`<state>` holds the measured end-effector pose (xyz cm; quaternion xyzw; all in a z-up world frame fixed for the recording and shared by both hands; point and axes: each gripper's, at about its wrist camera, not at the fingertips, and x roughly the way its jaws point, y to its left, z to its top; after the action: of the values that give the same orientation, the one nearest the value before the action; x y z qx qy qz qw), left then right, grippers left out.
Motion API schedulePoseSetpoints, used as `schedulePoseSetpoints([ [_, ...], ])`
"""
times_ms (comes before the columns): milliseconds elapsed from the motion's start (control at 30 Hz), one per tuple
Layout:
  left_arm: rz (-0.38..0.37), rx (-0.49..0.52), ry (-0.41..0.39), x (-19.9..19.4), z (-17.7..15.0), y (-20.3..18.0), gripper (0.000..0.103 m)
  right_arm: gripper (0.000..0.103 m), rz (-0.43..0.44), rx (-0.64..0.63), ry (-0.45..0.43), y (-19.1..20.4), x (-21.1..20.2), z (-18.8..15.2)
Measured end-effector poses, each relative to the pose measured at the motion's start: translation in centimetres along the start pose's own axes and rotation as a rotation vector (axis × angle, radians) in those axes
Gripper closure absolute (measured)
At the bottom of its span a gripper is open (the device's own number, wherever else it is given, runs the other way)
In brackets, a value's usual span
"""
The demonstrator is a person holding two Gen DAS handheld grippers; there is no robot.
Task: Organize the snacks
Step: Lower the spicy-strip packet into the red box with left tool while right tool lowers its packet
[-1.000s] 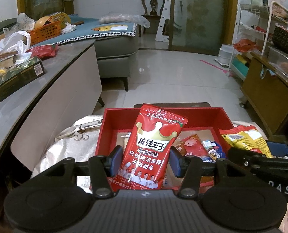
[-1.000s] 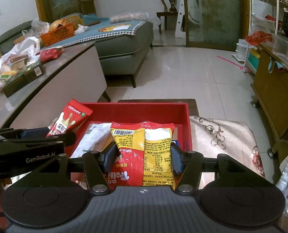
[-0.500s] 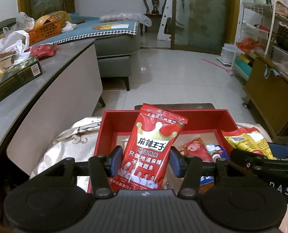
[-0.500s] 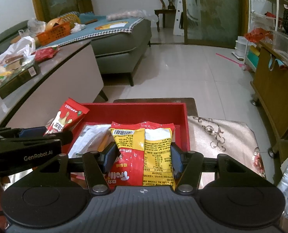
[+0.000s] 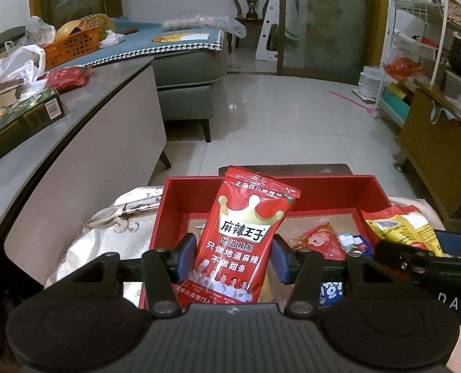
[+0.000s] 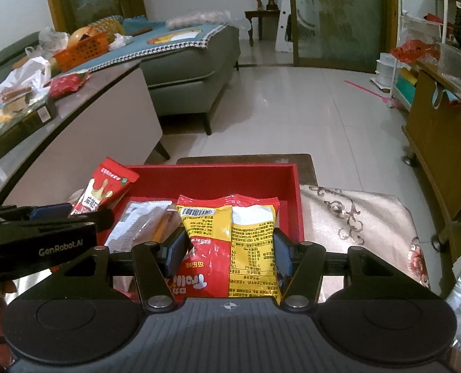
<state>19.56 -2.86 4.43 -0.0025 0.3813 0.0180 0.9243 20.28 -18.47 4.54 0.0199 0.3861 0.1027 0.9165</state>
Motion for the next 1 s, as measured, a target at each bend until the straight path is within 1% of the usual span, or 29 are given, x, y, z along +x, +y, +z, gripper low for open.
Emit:
schedulePoseSetpoints([
  [300, -0.002, 0.014, 0.006, 1.0, 0.1, -0.6, 0.058, 0.038, -0.009, 0.01, 0.008, -0.5, 0.7, 0.4],
  [1000, 0.032, 0.034, 0.031, 4.1, 0.1, -1.4, 0.058, 0.038, -0.023, 0.011, 0.036, -1.7, 3.5, 0.8],
])
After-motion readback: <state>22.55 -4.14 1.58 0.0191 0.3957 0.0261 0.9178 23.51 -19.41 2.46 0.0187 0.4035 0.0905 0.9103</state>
